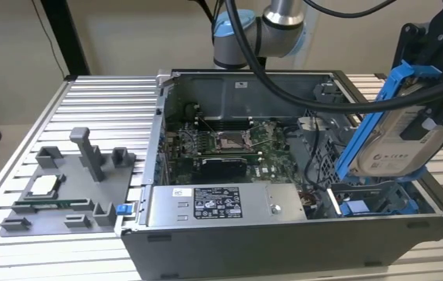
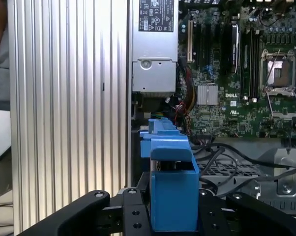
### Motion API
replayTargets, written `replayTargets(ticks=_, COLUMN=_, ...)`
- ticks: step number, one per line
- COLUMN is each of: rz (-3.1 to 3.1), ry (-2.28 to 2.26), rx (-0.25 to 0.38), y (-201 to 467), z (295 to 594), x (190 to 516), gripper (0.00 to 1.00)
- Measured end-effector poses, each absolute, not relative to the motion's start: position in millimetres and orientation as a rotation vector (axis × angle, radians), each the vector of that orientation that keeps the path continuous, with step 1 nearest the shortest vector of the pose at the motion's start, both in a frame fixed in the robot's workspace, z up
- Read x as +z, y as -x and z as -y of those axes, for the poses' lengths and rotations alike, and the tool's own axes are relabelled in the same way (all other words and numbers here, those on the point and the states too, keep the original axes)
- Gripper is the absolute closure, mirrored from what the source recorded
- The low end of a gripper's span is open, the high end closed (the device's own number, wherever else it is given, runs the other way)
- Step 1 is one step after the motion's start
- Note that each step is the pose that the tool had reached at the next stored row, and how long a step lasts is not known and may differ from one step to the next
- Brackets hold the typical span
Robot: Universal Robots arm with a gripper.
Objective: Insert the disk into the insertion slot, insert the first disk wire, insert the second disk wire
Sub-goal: 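Insert the disk into the insertion slot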
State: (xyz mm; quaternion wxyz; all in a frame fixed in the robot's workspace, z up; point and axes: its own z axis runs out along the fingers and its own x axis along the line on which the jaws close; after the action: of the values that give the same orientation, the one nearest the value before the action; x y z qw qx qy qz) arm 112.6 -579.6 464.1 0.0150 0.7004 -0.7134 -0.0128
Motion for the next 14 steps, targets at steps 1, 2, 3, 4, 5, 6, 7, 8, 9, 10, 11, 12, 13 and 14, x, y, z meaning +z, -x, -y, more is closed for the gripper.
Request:
replayTargets(ticks=1, rz=2.220, ry=-2.180, rx=-0.040, y=-112.6, z=579.6, x=463.0, gripper=1.00)
replayTargets(ticks=2, rz=2.220, ry=-2.180, rx=-0.040, y=-112.6, z=579.6, x=462.0, gripper=1.00)
replayTargets(ticks=3, rz=2.220, ry=-2.180, rx=-0.040, y=-112.6, z=579.6, x=461.2, gripper=1.00)
replayTargets(ticks=4, rz=2.220, ry=-2.180, rx=-0.040, y=-112.6, z=579.6, x=460.6, gripper=1.00)
replayTargets(ticks=5, rz=2.220, ry=-2.180, rx=-0.040, y=-112.6, z=579.6, x=460.0, gripper=1.00)
replayTargets(ticks=6, rz=2.220, ry=-2.180, rx=-0.040, y=-112.6, z=579.6, x=459.2, gripper=1.00)
replayTargets(ticks=7, rz=2.220, ry=-2.180, rx=-0.040, y=-112.6, z=579.6, x=458.3, gripper=1.00)
replayTargets(ticks=8, rz=2.220, ry=-2.180, rx=-0.040, y=-112.6, z=579.6, x=457.4, gripper=1.00)
replayTargets(ticks=9, rz=2.220, ry=-2.180, rx=-0.040, y=-112.6, z=579.6, x=456.4, gripper=1.00)
replayTargets(ticks=10, rz=2.220, ry=-2.180, rx=-0.040, y=-112.6, z=579.6, x=455.3, gripper=1.00)
replayTargets(ticks=11, rz=2.221, ry=-2.180, rx=-0.041, y=-112.8, z=579.8, x=453.7, gripper=1.00)
replayTargets(ticks=12, rz=2.221, ry=-2.180, rx=-0.041, y=-113.1, z=579.9, x=452.2, gripper=1.00)
replayTargets(ticks=13, rz=2.221, ry=-2.181, rx=-0.041, y=-113.6, z=580.1, x=450.9, gripper=1.00)
replayTargets(ticks=14, rz=2.221, ry=-2.181, rx=-0.042, y=-114.1, z=580.2, x=449.6, gripper=1.00)
